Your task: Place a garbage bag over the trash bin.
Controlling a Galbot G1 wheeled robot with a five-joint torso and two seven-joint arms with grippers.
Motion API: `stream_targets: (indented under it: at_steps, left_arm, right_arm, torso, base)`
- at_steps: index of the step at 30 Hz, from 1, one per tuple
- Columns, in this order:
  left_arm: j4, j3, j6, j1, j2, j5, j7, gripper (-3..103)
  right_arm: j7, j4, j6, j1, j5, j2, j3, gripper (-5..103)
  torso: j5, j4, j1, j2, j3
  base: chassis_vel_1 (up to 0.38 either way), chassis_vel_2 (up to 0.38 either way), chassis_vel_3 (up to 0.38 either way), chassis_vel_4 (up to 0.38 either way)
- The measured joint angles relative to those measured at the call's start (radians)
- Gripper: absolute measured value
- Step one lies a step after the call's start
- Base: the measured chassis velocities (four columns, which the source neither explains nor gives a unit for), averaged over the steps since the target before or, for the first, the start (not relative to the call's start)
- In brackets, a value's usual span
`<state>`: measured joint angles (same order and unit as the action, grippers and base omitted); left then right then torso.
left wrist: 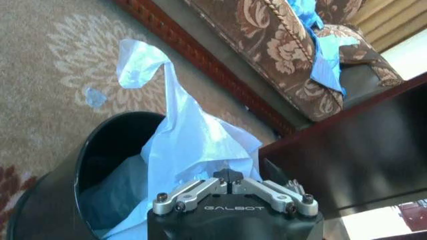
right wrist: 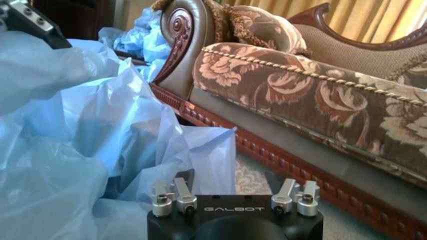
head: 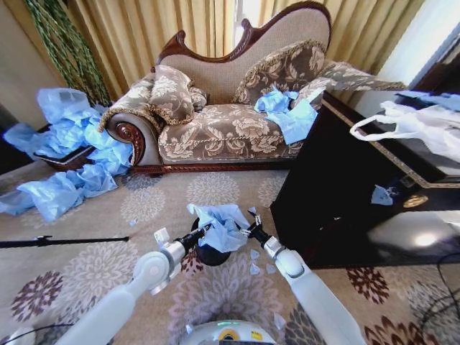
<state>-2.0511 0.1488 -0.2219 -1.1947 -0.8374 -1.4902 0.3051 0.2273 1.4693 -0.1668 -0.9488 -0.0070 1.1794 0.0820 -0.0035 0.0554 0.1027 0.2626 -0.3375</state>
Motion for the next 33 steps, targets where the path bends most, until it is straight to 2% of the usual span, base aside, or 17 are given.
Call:
stream_targets:
  at_steps: [3,6,7,10,11,14,16,19,22,26,29,31,32,33]
  left_arm:
    - [-0.006,0.000,0.000,-0.009,-0.001,0.006,-0.004,0]
    - [-0.017,0.003,0.001,-0.031,-0.003,0.021,-0.017,0]
    - [-0.017,0.003,0.001,-0.031,-0.003,0.021,-0.017,0]
    - [-0.027,0.015,0.008,-0.051,-0.003,0.033,-0.034,0]
    - [-0.027,0.015,0.008,-0.051,-0.003,0.033,-0.034,0]
    - [-0.027,0.023,0.027,-0.064,0.006,0.067,-0.078,0]
    - [-0.027,0.026,0.033,-0.068,0.009,0.076,-0.088,0]
    - [-0.028,0.035,0.039,-0.076,0.016,0.088,-0.104,0]
    - [-0.023,0.036,0.065,-0.085,0.025,0.124,-0.136,0]
    - [0.030,0.037,0.145,-0.099,0.056,0.278,-0.228,0]
    - [0.049,0.041,0.172,-0.097,0.065,0.314,-0.245,0]
    - [0.083,0.038,0.217,-0.082,0.075,0.395,-0.264,0]
    - [0.083,0.038,0.217,-0.082,0.075,0.395,-0.264,0]
    - [0.104,0.031,0.240,-0.072,0.079,0.448,-0.275,0]
  right_arm:
    - [0.002,-0.007,0.009,0.018,0.000,-0.004,-0.013,62]
    - [0.010,-0.023,0.019,0.042,0.000,-0.006,-0.027,46]
    - [0.010,-0.023,0.019,0.042,0.000,-0.006,-0.027,46]
    - [0.019,-0.052,0.020,0.053,0.000,-0.001,-0.031,30]
    - [0.019,-0.052,0.020,0.053,0.000,-0.001,-0.031,30]
    - [-0.001,-0.070,0.029,0.061,0.002,0.011,-0.029,14]
    - [-0.012,-0.072,0.032,0.063,0.008,0.011,-0.027,14]
    - [-0.033,-0.071,0.044,0.063,0.027,0.010,-0.022,3]
    - [-0.060,-0.064,0.055,0.055,0.040,0.008,-0.013,1]
    - [-0.115,-0.016,0.092,0.012,0.073,-0.003,0.006,0]
    - [-0.137,0.012,0.112,-0.014,0.091,-0.007,0.015,0]
    - [-0.163,0.055,0.131,-0.057,0.117,-0.012,0.024,0]
    - [-0.163,0.055,0.131,-0.057,0.117,-0.012,0.024,0]
    - [-0.173,0.081,0.143,-0.079,0.135,-0.012,0.027,0]
  torso:
    - [0.0001,-0.0001,0.000,0.000,0.000]
    - [0.0000,-0.0003,0.000,0.000,0.000]
    - [0.0000,-0.0003,0.000,0.000,0.000]
    - [0.0000,-0.0001,0.000,0.000,0.000]
    - [0.0000,-0.0001,0.000,0.000,0.000]
    - [0.0001,-0.0003,0.000,0.000,0.000]
    - [0.0000,-0.0002,0.000,0.000,0.000]
    - [0.0001,-0.0001,0.000,0.000,0.000]
    - [0.0000,-0.0003,0.000,0.000,0.000]
    - [0.0000,-0.0002,0.000,0.000,0.000]
    - [0.0000,-0.0003,0.000,0.000,0.000]
    - [0.0001,0.0000,0.000,0.000,0.000]
    - [0.0001,0.0000,0.000,0.000,0.000]
    - [0.0000,-0.0001,0.000,0.000,0.000]
  base:
    - [0.000,0.000,0.000,0.000]
    - [0.000,0.000,0.000,0.000]
    - [0.000,0.000,0.000,0.000]
    - [0.000,0.000,0.000,0.000]
    - [0.000,0.000,0.000,0.000]
    - [0.000,0.000,0.000,0.000]
    - [0.000,0.000,0.000,0.000]
    - [0.000,0.000,0.000,0.000]
    - [0.000,0.000,0.000,0.000]
    - [0.000,0.000,0.000,0.000]
    - [0.000,0.000,0.000,0.000]
    - [0.000,0.000,0.000,0.000]
    - [0.000,0.000,0.000,0.000]
    - [0.000,0.000,0.000,0.000]
